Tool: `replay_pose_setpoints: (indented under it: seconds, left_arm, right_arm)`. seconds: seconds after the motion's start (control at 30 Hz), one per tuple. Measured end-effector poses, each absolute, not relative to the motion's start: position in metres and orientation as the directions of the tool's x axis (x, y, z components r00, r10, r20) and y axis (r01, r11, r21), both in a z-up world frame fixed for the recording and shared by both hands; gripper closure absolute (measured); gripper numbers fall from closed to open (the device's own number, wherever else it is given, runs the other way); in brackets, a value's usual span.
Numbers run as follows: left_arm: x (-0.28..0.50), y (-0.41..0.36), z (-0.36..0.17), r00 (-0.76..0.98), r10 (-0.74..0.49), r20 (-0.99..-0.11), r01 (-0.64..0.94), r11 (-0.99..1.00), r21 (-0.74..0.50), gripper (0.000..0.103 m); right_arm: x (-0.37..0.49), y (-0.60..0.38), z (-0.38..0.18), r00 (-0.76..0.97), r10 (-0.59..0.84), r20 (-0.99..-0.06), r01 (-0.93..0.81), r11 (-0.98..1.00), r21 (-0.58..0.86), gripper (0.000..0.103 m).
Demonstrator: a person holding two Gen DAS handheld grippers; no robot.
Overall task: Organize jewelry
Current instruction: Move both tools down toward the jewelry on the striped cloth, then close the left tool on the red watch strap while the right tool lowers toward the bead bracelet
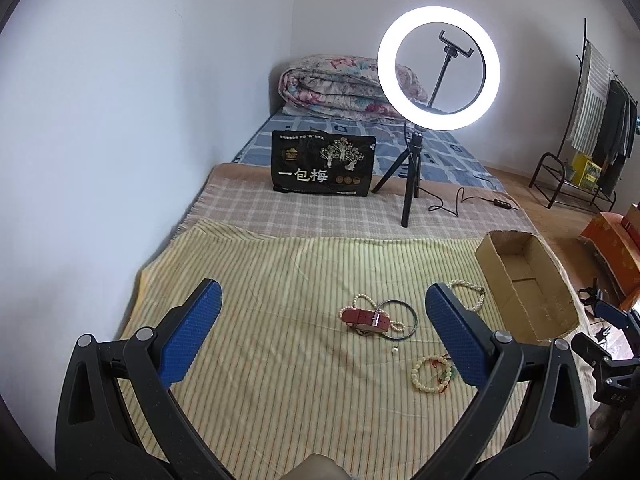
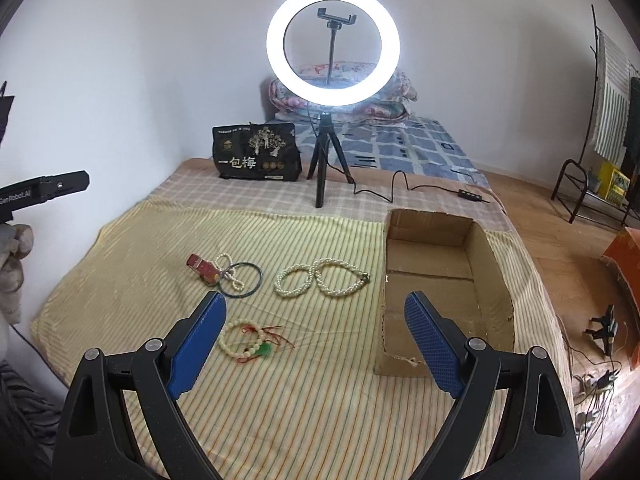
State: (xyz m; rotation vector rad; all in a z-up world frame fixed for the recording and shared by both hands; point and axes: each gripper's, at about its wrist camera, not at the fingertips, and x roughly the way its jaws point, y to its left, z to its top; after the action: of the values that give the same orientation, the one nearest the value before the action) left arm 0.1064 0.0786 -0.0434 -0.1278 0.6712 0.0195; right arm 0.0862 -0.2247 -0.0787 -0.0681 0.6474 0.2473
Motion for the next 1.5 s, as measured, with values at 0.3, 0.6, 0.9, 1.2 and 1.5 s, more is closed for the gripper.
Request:
replay_pose_setpoints:
  seconds: [0.3,0.6,0.9,1.2,1.5]
  left_arm:
    - [0.162,0.086,-0.080,0.606,-0.270,-0.748,-0.073,0.918,-0.390,0.000]
    - [0.207,0.095,-0.162,0.384,-0.399,-0.833,-0.303,0.798,-0.521,0.012]
    - [0.238,0.088,-0.204,0.279,-0.354,-0.893,-0.363,0.822,-0.439,0.012]
    - [0.257,0.088,-0.227,0.240,-0.344,-0.908,-0.408,0.813,-0.416,0.013]
    - [0.262,0.076,-0.225,0.248,-0.375,-0.893,-0.371,0.815,-0.445,0.032]
  right_arm:
    - [0.128,-0.208,-0.092,0.665,0.301,-0.684,-0.393,0.919,0.023,0.012]
    - [0.164,-0.188,-0.145,0.471,0.359,-0.806,-0.511,0.855,0.083,0.040]
    - [0.179,-0.185,-0.189,0.304,0.378,-0.875,-0.463,0.861,0.211,0.072]
    - [0.185,-0.180,-0.192,0.310,0.365,-0.878,-0.459,0.866,0.198,0.077]
    - [0.187,-0.180,-0.202,0.258,0.395,-0.882,-0.448,0.857,0.253,0.087]
